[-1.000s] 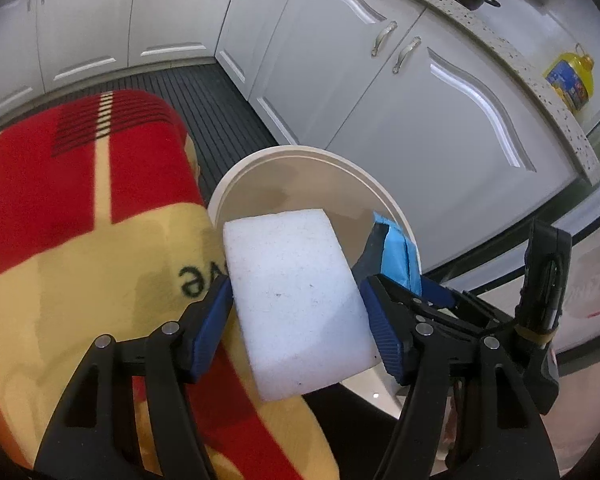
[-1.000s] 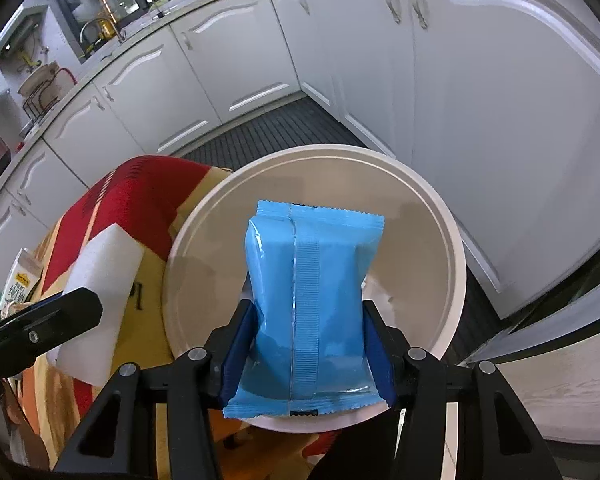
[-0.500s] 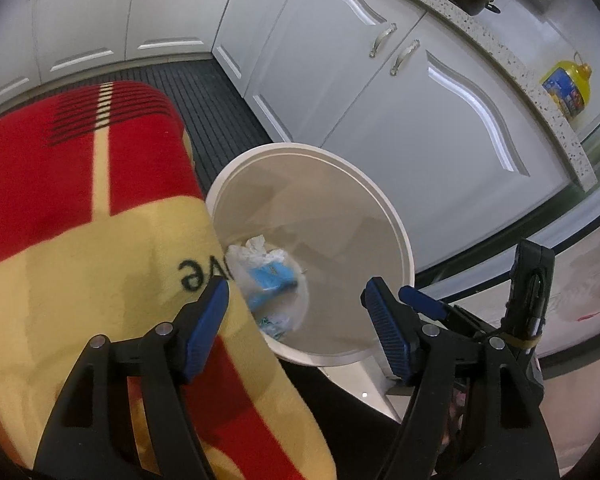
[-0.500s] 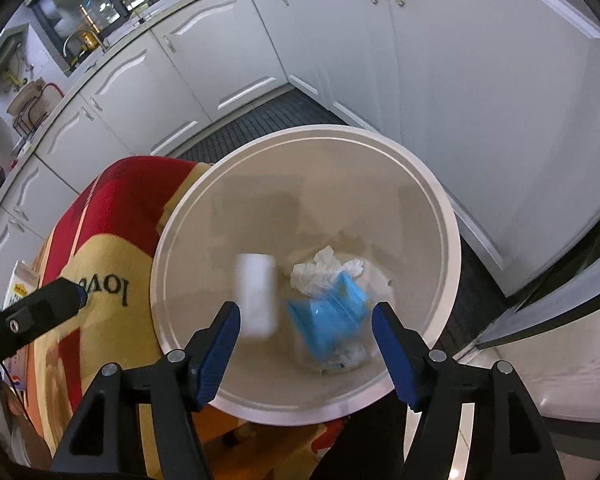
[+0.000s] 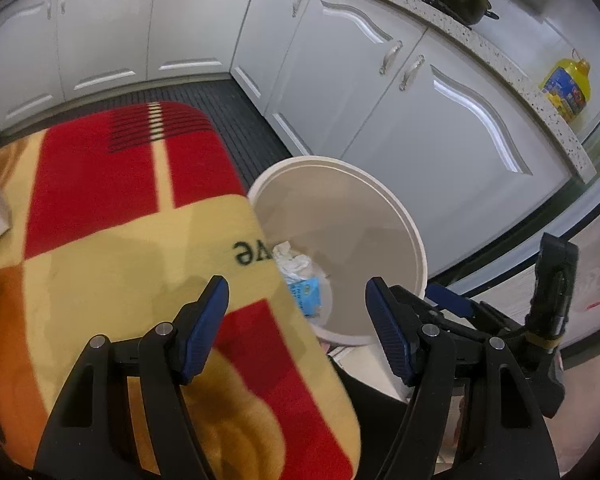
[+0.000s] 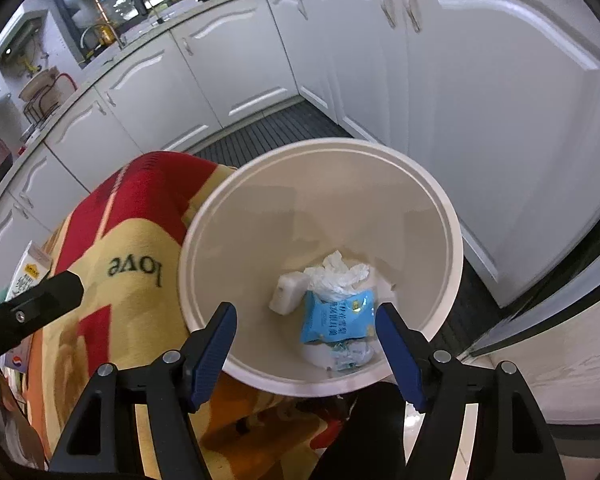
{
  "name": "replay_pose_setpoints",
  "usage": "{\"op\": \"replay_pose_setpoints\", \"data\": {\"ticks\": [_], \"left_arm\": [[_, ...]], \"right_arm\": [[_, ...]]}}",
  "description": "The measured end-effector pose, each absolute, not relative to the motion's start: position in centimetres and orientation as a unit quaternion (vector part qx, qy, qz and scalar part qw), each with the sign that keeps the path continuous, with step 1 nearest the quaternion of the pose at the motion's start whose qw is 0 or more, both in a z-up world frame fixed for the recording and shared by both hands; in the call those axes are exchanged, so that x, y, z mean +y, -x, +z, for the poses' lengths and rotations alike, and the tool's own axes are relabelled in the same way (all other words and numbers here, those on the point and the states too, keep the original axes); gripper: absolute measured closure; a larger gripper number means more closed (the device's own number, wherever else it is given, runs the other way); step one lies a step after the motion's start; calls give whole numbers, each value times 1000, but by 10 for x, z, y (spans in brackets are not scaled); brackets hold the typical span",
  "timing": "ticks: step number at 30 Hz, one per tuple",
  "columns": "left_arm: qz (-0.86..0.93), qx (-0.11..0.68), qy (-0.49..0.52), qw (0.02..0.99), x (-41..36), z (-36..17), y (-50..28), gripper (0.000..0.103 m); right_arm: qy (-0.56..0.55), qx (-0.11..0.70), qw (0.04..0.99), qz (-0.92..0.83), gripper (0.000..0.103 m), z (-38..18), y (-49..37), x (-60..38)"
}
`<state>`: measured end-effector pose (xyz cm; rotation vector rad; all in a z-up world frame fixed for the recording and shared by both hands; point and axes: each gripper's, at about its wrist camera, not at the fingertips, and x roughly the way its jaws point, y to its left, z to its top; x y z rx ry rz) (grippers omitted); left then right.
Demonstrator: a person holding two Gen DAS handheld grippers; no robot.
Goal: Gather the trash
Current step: 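Move both tools back from the bin to the table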
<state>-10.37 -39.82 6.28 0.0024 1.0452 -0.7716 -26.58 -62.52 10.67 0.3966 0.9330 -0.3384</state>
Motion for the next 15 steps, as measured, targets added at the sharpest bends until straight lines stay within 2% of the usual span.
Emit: {"op": "replay_pose_setpoints", "data": {"ticks": [15], "left_arm": [[-339,444,5,829,-316,99,132,33]], "right_arm": [[-139,417,889,-128,29,149,271,-555]]}}
